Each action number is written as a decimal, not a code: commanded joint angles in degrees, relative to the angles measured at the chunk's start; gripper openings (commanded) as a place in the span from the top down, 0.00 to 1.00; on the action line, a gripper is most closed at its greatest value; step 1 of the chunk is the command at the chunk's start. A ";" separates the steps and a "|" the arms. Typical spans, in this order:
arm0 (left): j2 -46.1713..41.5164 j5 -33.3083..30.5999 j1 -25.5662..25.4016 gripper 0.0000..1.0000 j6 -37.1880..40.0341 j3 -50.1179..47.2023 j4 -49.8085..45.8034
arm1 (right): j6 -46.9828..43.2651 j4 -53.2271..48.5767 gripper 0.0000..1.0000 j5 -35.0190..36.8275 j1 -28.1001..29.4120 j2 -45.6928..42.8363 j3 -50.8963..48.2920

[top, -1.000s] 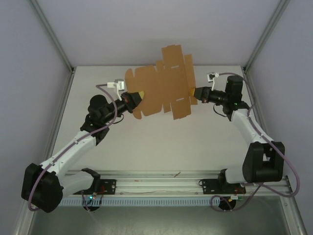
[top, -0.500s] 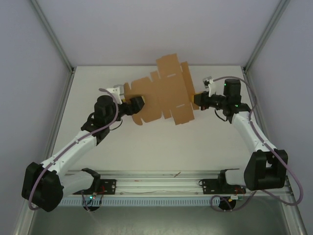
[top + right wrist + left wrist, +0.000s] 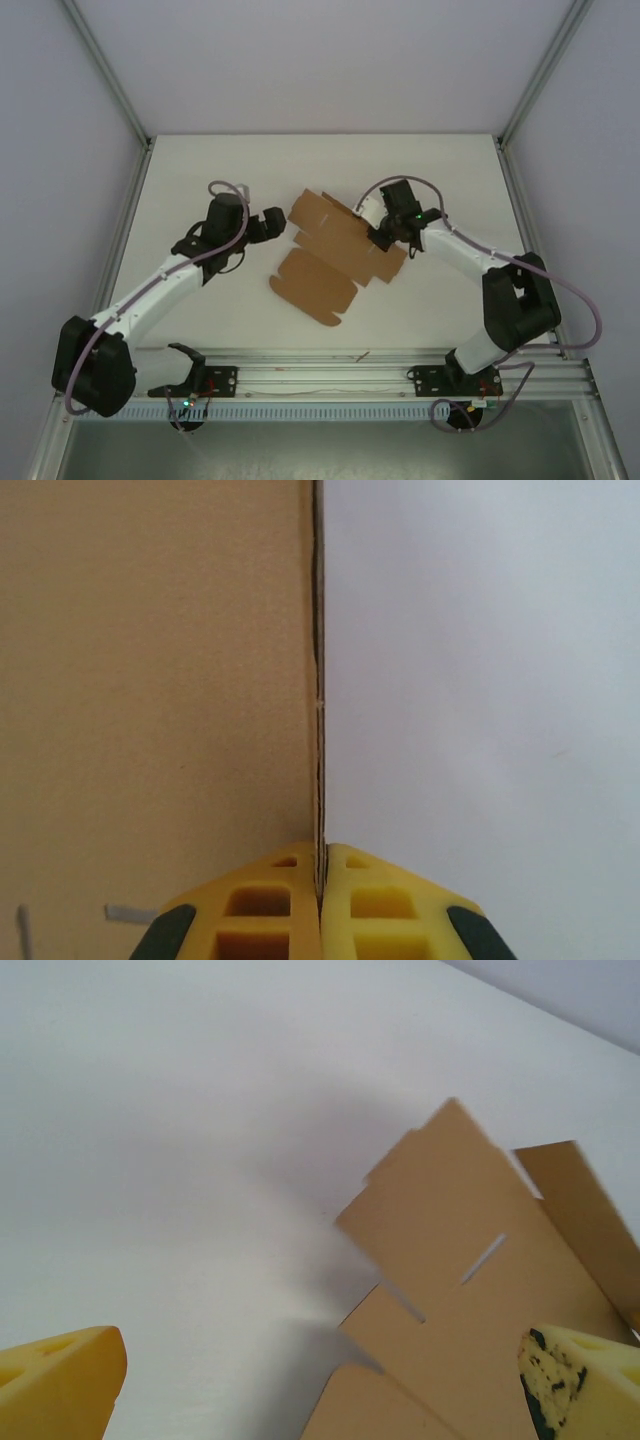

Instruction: Assemble paper box

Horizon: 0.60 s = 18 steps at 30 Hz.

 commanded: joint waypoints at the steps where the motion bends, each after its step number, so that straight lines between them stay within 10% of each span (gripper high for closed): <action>1: 3.97 6.14 0.37 0.00 2.15 6.51 0.26 | -13.05 16.83 1.00 11.69 2.15 -1.34 -4.00; 18: 26.50 30.95 0.67 0.00 1.42 31.22 -4.29 | -27.47 33.13 1.00 10.01 5.88 -3.01 -11.19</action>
